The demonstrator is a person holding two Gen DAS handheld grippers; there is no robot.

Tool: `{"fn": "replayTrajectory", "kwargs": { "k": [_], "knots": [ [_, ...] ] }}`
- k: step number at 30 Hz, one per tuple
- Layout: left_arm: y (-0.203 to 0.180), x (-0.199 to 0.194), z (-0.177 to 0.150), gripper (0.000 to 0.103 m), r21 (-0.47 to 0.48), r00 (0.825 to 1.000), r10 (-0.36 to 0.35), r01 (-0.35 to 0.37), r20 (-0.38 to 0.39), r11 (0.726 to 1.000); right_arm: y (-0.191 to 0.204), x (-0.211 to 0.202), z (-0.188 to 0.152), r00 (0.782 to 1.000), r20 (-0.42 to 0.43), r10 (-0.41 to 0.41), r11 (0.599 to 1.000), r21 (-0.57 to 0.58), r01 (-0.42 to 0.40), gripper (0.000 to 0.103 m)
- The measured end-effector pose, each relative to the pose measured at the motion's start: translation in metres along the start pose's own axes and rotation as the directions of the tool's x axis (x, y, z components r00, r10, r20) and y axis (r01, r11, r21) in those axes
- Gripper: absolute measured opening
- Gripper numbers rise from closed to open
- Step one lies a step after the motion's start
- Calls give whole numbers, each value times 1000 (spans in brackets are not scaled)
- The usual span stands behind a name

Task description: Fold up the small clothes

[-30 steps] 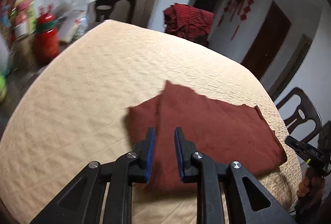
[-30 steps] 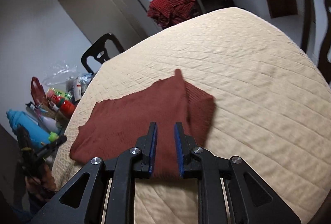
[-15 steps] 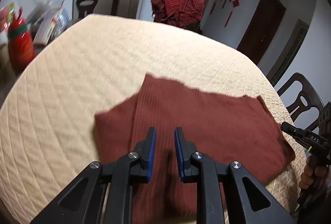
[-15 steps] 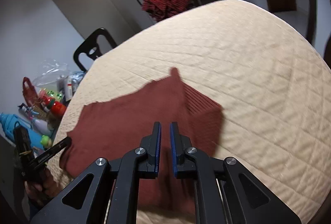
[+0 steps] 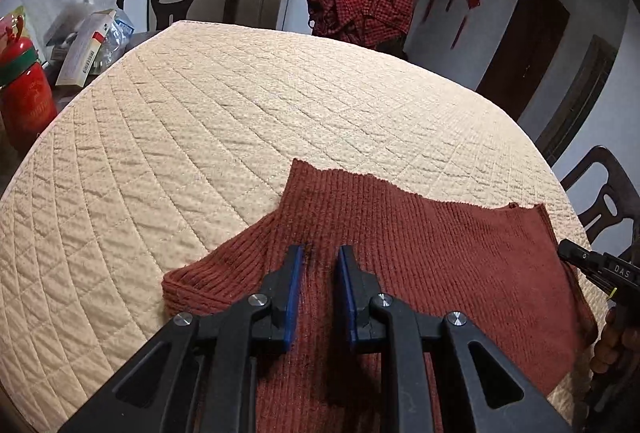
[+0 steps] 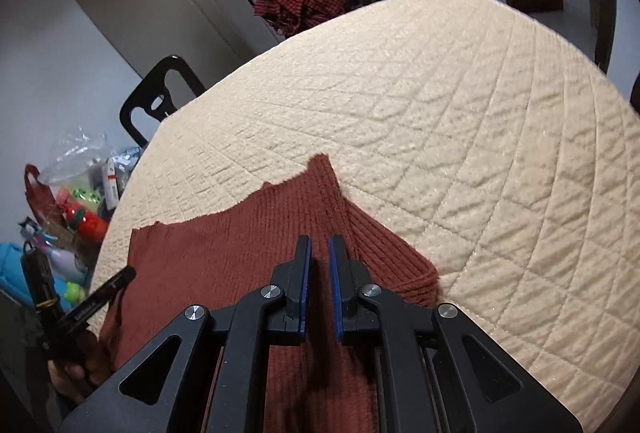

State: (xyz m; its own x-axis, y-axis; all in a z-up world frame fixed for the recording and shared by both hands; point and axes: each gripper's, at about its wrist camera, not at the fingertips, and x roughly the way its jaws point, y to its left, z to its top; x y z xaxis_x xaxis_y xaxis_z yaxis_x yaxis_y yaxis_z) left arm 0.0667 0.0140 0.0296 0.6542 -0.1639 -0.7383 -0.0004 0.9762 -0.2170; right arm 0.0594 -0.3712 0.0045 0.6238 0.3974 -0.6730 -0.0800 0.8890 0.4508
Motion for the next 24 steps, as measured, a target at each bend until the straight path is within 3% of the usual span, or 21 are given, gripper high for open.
{"fn": "replayTrajectory", "kwargs": {
  "k": [5,10,15,24],
  "knots": [
    [-16,-2,18,22,38,999,4,-5,40,999,20,10,16,1000,10,30,999,-45,-29,9],
    [-7,25,27,22,17,999,26,-26,-20,1000,-5,33,26,999,-21,-48,997,58,49,9],
    [5,23,22,22,-34,1000,-13,13,3,999,-14,25,24,1000,-7,-13,997,81,13,9],
    [-11,-21,-1,22,48,999,-10,8,48,999,36,-13,-16,998,-19,55,987,-151,-57,10]
  ]
}}
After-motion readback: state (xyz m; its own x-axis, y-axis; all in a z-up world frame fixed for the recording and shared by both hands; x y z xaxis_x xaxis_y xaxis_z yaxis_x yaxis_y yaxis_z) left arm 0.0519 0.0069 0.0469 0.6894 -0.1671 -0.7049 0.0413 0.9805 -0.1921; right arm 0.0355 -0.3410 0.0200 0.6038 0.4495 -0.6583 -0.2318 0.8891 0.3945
